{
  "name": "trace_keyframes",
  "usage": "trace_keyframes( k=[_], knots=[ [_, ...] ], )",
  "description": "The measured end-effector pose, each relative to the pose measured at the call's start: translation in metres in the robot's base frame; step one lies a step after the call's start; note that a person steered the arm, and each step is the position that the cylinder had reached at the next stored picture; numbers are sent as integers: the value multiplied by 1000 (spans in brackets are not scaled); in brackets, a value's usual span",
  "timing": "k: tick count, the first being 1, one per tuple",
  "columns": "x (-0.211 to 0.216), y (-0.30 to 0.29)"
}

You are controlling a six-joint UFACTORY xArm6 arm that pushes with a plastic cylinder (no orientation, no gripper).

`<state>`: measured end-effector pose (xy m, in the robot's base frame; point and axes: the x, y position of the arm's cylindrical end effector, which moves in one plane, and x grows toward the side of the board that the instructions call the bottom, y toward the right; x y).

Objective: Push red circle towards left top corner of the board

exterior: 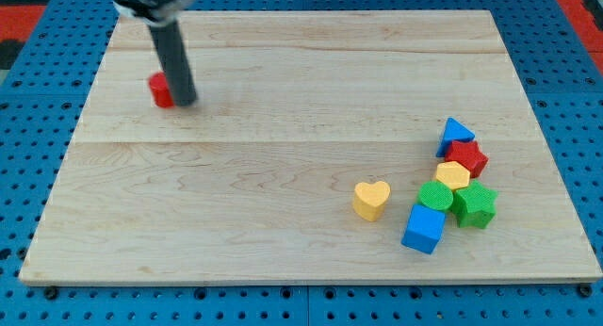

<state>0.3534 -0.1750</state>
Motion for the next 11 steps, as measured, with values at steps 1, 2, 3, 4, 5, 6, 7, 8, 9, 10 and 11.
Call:
trace_keyframes(
  k=[1,2,3,4,5,6,7,8,9,10,11],
  knots=[
    [-45,-21],
    [7,-20],
    [13,-60],
    [-58,-60],
    [-73,-43],
    [-59,-71],
    [-111,-129],
    [-116,-103],
    [-105,-98],
    [-77,-92],
    [-85,-59]
  ],
)
